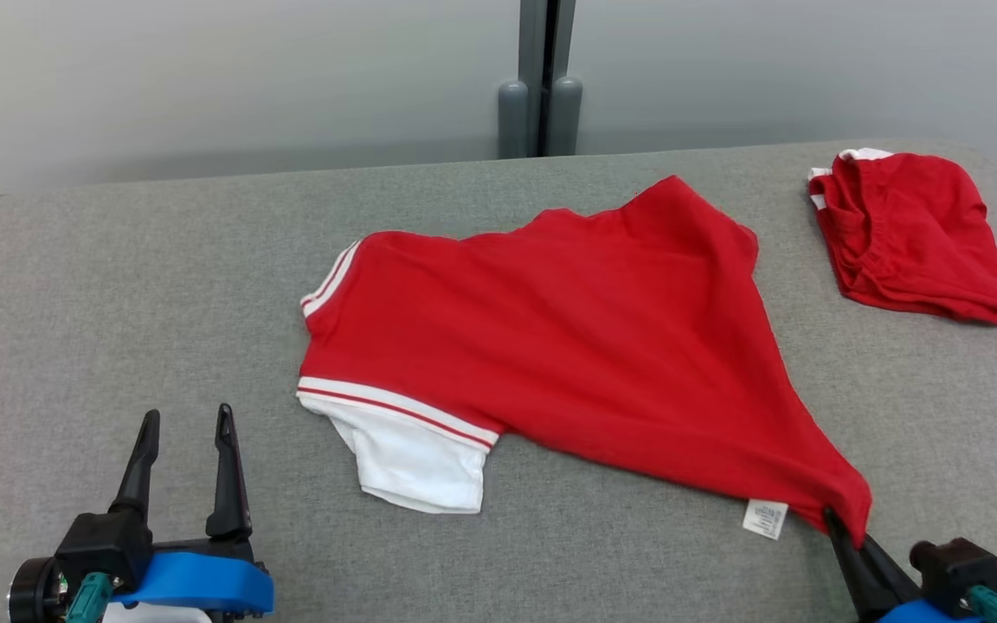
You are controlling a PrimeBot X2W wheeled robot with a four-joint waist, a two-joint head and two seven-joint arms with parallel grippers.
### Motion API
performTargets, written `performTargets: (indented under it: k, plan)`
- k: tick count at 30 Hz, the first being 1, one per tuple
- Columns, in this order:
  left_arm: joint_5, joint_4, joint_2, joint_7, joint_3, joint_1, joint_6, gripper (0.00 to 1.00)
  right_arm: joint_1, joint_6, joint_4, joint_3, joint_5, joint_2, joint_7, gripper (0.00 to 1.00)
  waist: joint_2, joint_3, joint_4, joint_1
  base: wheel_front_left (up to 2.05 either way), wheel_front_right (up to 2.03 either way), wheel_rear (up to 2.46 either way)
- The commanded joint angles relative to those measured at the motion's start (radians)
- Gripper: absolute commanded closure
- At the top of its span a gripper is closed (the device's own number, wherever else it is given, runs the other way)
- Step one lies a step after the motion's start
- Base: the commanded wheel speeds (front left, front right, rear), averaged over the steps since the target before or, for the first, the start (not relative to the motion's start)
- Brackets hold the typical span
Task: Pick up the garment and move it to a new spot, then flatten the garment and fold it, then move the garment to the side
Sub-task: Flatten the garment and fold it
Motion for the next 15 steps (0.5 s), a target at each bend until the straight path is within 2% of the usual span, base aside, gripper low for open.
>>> performTargets:
  k: [1,9,10,11,15]
  plan:
    - [0.005,0.002,-0.001,-0.004,0.002,0.008,-0.002,0.00,0.035,0.000,-0.011,0.004,0.023,-0.034,-0.004,1.00,0.0001,-0.005,-0.009,0.0001,0.00,0.00,0.00]
    - [0.011,0.011,-0.001,-0.004,0.008,0.017,-0.005,0.00,0.121,0.000,0.008,0.037,0.130,-0.116,0.042,1.00,0.0001,-0.033,-0.005,0.0001,0.00,0.00,0.00]
    - [0.012,0.010,-0.001,-0.004,0.009,0.021,-0.005,0.00,0.120,0.000,0.002,0.027,0.132,-0.123,0.036,0.83,0.0001,-0.036,-0.006,0.0001,0.00,0.00,0.00]
    - [0.011,0.009,-0.001,-0.004,0.011,0.027,-0.005,0.00,0.120,0.000,-0.002,0.015,0.134,-0.122,0.029,0.00,0.0001,-0.040,-0.006,0.0001,0.00,0.00,0.00]
    - [0.007,0.012,-0.001,-0.004,0.016,0.039,-0.006,0.00,0.106,0.000,-0.039,-0.048,0.107,-0.101,0.008,0.00,0.0001,-0.057,-0.010,0.0001,0.00,0.00,0.00]
